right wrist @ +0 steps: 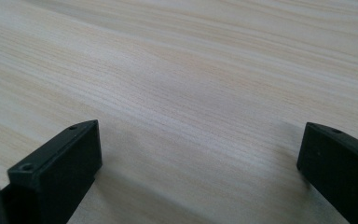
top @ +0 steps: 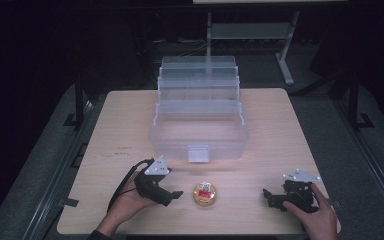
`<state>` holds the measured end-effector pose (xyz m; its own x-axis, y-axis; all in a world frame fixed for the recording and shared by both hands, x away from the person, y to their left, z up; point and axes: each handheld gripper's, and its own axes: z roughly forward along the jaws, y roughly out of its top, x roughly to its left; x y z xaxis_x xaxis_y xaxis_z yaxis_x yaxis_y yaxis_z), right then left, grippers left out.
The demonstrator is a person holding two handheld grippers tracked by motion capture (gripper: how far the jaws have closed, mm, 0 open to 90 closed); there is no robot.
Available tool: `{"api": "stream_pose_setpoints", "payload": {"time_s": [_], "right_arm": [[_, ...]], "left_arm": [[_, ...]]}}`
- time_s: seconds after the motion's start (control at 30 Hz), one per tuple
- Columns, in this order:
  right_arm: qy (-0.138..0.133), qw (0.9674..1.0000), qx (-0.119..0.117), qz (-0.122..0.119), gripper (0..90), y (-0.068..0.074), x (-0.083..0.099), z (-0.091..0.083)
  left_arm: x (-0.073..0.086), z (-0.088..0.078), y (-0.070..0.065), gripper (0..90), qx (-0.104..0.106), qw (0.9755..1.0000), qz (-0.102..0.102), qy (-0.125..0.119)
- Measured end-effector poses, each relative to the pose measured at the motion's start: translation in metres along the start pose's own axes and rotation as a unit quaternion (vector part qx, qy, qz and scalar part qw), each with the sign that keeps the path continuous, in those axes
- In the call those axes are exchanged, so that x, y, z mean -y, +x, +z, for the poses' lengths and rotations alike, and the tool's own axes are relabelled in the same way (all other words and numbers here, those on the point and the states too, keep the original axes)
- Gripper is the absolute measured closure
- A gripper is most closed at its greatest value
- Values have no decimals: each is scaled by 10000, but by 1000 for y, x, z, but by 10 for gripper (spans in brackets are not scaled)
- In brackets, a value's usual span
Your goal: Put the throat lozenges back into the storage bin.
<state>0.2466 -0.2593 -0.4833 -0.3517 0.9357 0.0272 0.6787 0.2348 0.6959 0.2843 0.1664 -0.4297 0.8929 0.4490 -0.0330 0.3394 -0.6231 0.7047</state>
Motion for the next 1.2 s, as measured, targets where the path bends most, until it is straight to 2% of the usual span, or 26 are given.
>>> {"api": "stream_pose_setpoints", "payload": {"time_s": [0.63, 0.67, 0.73, 1.2], "right_arm": [[1, 10000, 0, 3, 0, 0, 0, 0], [0, 10000, 0, 2, 0, 0, 0, 0], [0, 10000, 0, 3, 0, 0, 0, 0], [1, 10000, -1, 3, 0, 0, 0, 0]], "left_arm": [[-15, 14, -9, 126, 185, 9997, 158, 66], [-17, 15, -9, 126, 205, 9995, 219, 116], [-18, 17, -10, 126, 232, 9996, 176, 68], [-28, 33, -18, 126, 462, 9983, 298, 205]]}}
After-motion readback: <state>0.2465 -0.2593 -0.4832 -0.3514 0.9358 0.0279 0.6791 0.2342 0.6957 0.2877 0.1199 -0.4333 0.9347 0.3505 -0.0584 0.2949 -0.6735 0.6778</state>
